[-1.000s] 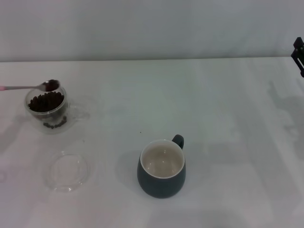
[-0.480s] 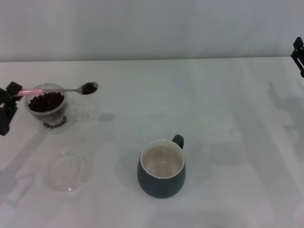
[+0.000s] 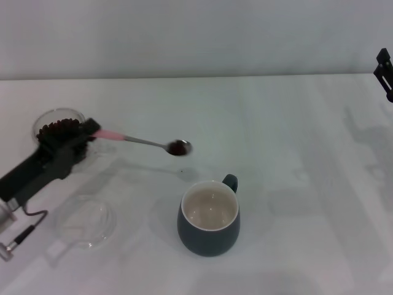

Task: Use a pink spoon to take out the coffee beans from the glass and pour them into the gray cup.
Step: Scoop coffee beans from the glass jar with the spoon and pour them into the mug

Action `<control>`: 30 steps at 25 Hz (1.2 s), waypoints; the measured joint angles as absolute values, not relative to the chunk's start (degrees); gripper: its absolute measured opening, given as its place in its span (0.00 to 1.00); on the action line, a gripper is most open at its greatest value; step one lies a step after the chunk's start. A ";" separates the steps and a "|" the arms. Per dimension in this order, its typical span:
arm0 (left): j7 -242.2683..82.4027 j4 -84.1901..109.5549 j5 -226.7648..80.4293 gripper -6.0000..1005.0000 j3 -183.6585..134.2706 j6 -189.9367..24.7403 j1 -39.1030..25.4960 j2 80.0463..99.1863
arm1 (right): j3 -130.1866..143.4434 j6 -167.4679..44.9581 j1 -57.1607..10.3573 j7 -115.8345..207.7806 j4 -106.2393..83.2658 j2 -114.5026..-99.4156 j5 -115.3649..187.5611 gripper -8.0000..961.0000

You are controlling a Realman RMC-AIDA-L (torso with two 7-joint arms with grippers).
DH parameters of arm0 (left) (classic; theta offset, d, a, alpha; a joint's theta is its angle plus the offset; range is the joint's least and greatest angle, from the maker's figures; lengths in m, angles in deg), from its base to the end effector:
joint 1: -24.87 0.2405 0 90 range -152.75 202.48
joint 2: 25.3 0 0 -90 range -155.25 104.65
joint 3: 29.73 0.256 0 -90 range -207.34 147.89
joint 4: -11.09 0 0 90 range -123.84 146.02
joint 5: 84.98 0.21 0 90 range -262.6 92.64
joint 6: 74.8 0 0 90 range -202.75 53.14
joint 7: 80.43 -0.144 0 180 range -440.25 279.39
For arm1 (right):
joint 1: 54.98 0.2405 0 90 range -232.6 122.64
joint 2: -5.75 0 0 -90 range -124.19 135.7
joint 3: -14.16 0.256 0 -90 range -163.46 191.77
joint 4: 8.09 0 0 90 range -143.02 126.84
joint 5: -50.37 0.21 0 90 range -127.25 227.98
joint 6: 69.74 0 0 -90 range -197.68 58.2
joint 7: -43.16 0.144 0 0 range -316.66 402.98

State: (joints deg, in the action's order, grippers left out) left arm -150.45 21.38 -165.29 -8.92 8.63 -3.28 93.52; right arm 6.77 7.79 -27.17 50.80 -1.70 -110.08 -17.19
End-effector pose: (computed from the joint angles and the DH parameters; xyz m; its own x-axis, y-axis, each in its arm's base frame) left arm -0.2936 0.3133 -0.0226 -0.2832 0.6727 0.6836 0.8167 -0.2045 0.5396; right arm 0.3413 0.3296 0.0306 0.7227 0.1711 -0.6697 -0.6754 -0.0310 -0.7368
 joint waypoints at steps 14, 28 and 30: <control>-159.22 27.06 -160.07 0.14 -2.07 10.82 -6.04 93.22 | 6.77 8.46 -26.88 50.80 -1.80 -110.01 -17.40 0.89; -172.54 28.70 -160.71 0.14 4.26 10.03 -11.02 93.52 | 6.78 11.26 -26.72 52.88 -1.31 -110.08 -17.39 0.89; -173.51 28.70 -160.61 0.14 4.52 10.03 -11.24 93.53 | 6.78 11.48 -26.74 53.18 -1.31 -110.09 -17.39 0.89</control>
State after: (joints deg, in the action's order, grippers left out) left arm -173.51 28.70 -160.61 4.52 10.03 -11.24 93.53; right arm 6.78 11.48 -26.74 53.18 -1.31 -110.09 -17.39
